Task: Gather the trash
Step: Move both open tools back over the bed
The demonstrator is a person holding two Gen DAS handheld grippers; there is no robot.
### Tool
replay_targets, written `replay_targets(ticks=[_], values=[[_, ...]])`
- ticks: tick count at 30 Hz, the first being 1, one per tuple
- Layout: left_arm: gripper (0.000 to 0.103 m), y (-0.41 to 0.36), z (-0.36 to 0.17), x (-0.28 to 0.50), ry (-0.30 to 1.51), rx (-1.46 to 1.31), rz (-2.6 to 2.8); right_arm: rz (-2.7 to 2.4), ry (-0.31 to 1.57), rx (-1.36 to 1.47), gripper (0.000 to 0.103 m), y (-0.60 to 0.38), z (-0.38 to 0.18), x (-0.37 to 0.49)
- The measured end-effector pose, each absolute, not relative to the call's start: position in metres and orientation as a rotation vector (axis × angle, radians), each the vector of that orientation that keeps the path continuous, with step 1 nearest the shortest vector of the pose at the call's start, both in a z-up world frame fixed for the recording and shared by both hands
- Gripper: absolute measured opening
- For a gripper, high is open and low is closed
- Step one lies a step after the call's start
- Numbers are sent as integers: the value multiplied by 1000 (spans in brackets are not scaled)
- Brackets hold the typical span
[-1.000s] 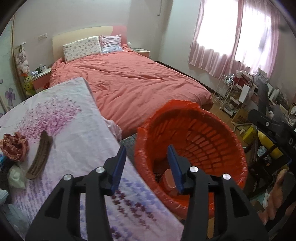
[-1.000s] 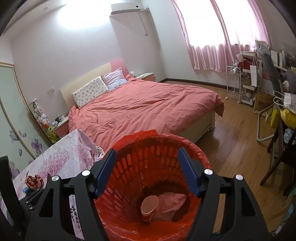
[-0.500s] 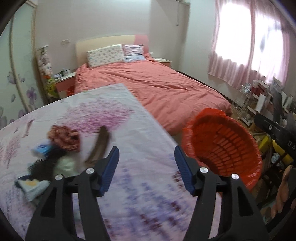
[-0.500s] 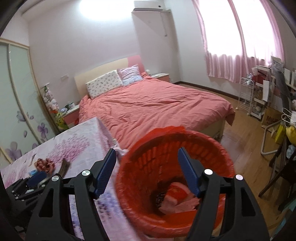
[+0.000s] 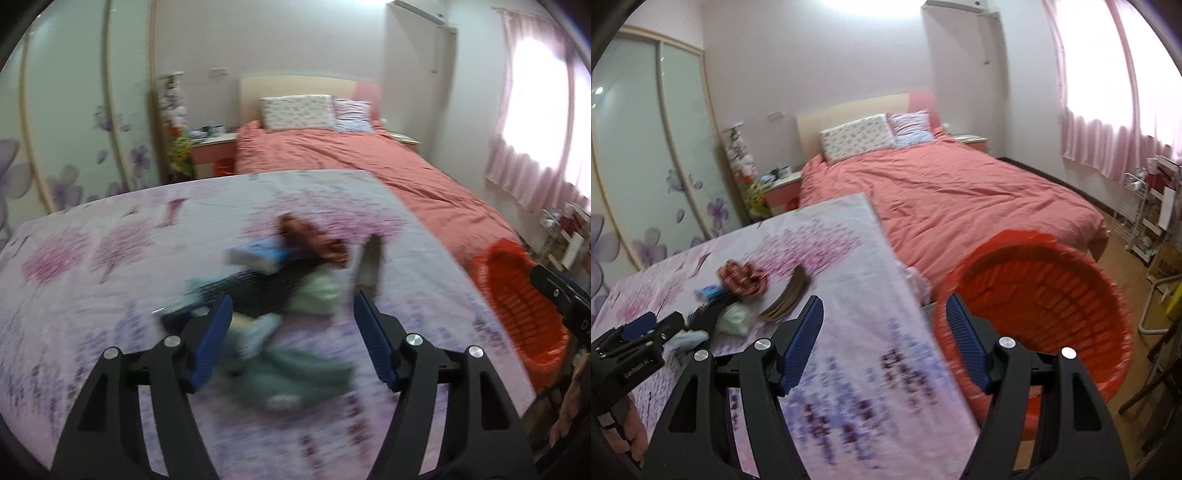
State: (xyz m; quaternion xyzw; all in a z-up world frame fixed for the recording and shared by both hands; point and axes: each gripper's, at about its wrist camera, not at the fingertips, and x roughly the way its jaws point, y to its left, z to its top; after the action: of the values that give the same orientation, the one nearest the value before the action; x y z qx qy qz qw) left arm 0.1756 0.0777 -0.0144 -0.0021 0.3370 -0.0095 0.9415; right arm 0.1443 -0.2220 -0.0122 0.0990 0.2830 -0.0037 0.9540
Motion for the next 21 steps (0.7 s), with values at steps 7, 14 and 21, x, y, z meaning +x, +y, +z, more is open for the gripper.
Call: replay_targets(ticks=[7,14,21], values=[[68,115,-35,171,758,-63,44,78,615,160,69,-177,-23,144],[61,116,-50,185,797,-75,58,107,641,133,69,-160,-29,143],[61,157,-55,191,807,-88,141,176,681,128,69,-135,-38,153]])
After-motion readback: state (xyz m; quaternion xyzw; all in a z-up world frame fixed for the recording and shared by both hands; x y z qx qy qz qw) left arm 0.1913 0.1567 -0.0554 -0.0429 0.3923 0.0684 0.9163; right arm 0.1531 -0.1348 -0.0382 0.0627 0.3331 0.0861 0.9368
